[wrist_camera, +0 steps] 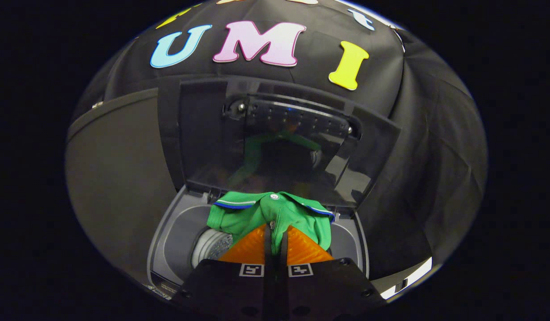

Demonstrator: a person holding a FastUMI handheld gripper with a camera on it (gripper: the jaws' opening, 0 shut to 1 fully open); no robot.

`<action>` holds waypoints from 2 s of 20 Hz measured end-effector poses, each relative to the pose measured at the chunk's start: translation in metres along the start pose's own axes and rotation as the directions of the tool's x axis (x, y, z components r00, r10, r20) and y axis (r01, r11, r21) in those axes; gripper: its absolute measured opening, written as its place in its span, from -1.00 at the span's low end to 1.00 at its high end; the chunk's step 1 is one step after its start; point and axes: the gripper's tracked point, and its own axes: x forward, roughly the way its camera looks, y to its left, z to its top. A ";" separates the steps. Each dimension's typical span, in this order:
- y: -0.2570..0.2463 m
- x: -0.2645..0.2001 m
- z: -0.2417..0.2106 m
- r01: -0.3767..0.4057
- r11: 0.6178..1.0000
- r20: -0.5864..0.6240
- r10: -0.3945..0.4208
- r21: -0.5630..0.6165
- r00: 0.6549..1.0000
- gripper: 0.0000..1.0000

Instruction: Put the clothes into the washing machine and then close the washing machine lid.

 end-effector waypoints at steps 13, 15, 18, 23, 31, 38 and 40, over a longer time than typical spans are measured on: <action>0.007 0.007 -0.074 -0.034 0.999 -0.177 0.030 -0.021 0.984 -0.90; 0.010 0.011 -0.080 -0.039 0.999 -0.198 0.037 -0.006 0.980 -0.90; 0.019 0.018 -0.085 -0.067 0.997 -0.236 0.071 0.025 0.969 -0.90; 0.016 0.027 -0.101 -0.042 0.998 -0.315 0.055 0.047 0.948 -0.10; 0.015 0.016 -0.087 -0.045 0.993 -0.280 0.074 0.108 0.957 0.98; -0.012 -0.020 0.029 -0.030 0.983 -0.054 0.040 0.179 0.998 0.97; -0.021 -0.028 0.062 -0.023 0.982 -0.001 0.024 0.187 1.000 0.98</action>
